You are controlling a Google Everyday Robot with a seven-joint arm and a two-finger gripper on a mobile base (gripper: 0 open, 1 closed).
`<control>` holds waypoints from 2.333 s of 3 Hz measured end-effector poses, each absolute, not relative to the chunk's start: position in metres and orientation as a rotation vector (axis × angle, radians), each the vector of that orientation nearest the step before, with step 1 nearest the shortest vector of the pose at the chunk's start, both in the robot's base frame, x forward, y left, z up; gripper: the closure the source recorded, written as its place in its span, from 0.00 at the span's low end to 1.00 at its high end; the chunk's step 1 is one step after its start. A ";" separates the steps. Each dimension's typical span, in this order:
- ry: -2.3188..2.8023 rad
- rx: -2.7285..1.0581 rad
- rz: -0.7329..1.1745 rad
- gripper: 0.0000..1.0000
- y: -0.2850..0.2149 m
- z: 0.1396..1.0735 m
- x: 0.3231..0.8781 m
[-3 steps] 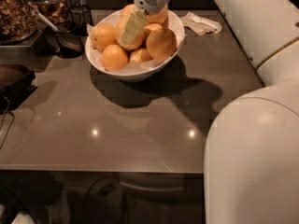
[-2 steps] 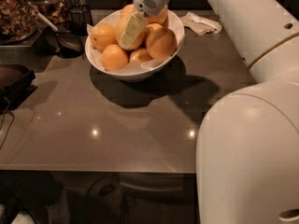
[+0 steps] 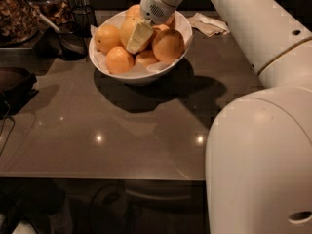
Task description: Pick orange from white bowl
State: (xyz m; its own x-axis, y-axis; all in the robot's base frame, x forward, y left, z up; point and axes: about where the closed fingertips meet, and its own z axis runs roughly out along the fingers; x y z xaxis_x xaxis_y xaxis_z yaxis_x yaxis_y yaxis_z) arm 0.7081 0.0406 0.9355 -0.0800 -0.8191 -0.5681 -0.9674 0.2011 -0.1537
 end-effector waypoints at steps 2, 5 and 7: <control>1.925 -1.648 0.407 0.91 0.040 0.931 0.707; 1.774 -1.564 0.411 1.00 0.042 0.973 0.666; 1.792 -1.583 0.398 1.00 0.050 0.970 0.662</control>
Offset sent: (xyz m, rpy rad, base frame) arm -0.0012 -0.0009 -0.0056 0.0351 0.0169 0.0108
